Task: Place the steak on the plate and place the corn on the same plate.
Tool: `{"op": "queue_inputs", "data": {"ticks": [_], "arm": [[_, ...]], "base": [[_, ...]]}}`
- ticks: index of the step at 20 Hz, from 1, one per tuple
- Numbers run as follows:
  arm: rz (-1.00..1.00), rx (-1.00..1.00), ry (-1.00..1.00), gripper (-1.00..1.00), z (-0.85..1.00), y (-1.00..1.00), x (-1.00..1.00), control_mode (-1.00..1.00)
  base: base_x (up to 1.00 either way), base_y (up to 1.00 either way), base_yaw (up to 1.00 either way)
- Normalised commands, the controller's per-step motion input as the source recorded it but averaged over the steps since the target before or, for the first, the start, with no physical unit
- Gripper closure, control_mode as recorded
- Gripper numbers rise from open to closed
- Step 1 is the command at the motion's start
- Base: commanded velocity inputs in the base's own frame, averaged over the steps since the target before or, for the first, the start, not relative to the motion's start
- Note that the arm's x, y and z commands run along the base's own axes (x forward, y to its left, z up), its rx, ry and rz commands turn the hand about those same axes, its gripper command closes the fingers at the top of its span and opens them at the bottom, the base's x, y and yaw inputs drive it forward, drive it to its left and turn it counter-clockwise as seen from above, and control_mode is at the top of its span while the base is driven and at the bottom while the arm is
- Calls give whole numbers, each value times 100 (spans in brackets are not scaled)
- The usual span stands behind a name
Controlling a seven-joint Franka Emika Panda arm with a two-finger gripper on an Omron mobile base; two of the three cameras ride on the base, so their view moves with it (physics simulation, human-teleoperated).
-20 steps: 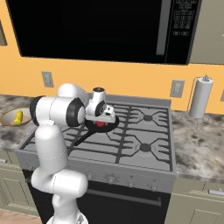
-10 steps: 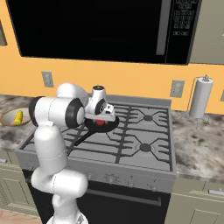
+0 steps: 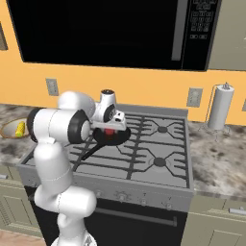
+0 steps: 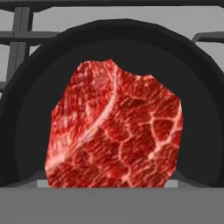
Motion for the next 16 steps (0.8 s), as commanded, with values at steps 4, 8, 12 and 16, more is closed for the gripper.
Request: {"op": "queue_inputs", "data": {"ticks": [4, 8, 12, 16], "arm": [[0, 0, 0, 100, 29, 0, -30, -100], [0, 0, 0, 100, 20, 0, -30, -100], [0, 0, 0, 100, 19, -2, -57, -100], [0, 0, 1, 100, 29, -2, -61, -100]], "base": [[0, 0, 0], [0, 0, 0], [0, 0, 0], [0, 0, 0]]}}
